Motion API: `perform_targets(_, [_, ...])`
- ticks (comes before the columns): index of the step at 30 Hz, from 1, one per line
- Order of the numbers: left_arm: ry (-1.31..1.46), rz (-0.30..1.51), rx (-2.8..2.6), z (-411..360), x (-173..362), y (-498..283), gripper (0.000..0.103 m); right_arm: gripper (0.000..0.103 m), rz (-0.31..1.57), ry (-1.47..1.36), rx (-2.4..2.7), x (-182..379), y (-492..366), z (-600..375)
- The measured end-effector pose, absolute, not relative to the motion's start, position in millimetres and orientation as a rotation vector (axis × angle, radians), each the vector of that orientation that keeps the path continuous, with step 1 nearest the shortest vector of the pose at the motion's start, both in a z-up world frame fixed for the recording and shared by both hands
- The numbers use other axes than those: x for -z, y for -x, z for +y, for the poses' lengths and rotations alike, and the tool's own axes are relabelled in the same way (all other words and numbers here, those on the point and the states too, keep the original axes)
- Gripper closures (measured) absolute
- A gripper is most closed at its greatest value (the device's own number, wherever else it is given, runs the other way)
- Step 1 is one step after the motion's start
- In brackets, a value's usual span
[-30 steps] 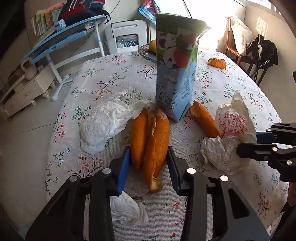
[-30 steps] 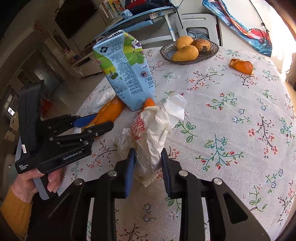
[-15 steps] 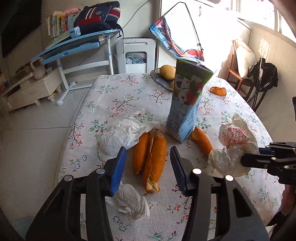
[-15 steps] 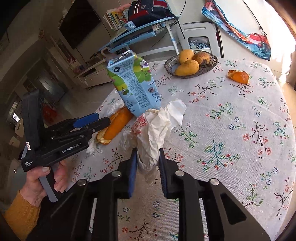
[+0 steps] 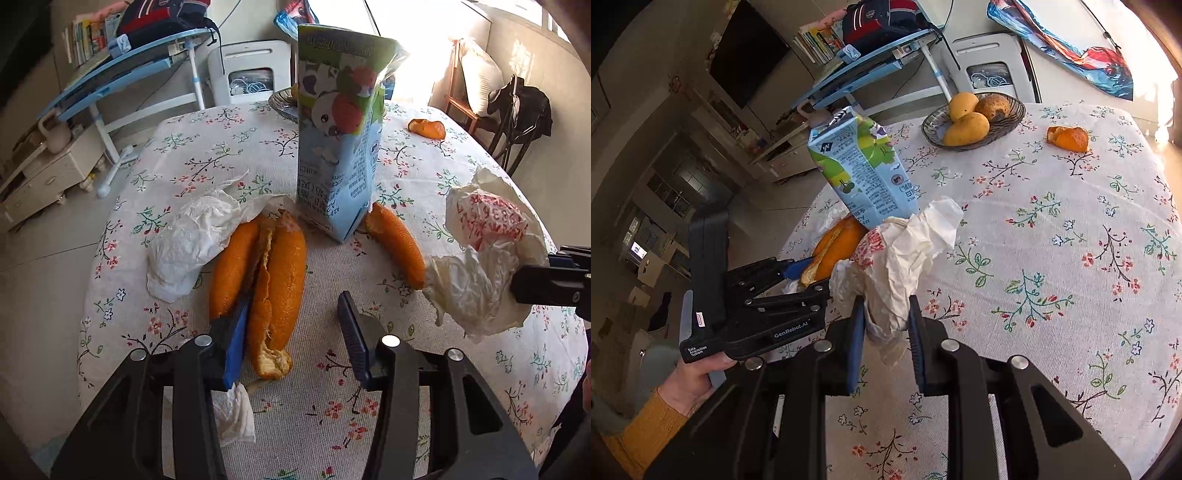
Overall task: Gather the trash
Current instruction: 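Grasp the red-printed tissue with the right gripper while the left gripper grasps an orange peel, then carry tissue and peel over the yellow basin and open both grippers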
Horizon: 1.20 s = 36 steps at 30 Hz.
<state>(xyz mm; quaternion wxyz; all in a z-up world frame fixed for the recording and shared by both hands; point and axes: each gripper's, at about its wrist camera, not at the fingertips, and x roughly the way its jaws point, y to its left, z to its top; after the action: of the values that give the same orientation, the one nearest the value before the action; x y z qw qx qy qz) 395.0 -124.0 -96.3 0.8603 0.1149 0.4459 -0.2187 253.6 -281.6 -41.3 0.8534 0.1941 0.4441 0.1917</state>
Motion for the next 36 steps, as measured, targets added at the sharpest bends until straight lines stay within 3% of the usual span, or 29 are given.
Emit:
perform_targets(1, [-0.241,0.936,0.465,-123.8,96.3,-395.1,0.083,0.080,0.933,-0.409,-0.404,40.9,-253.9,-281.4])
perform_targets(4, [-0.229,0.926,0.475,-123.4,93.9,-391.4,0.087,0.080,0.921,-0.411,-0.404,36.7,-250.2,-283.3])
perform_targets(21, [-0.004,0.770,0.536,-104.1,45.8,-278.3,0.086,0.080,0.807,-0.387,-0.365,11.0,-164.0,-282.4])
perform_targets(36, [-0.077,0.867,0.576,-96.9,77.7,-139.0,0.086,0.079,1.083,-0.178,-0.393,73.6,-46.5,-222.8])
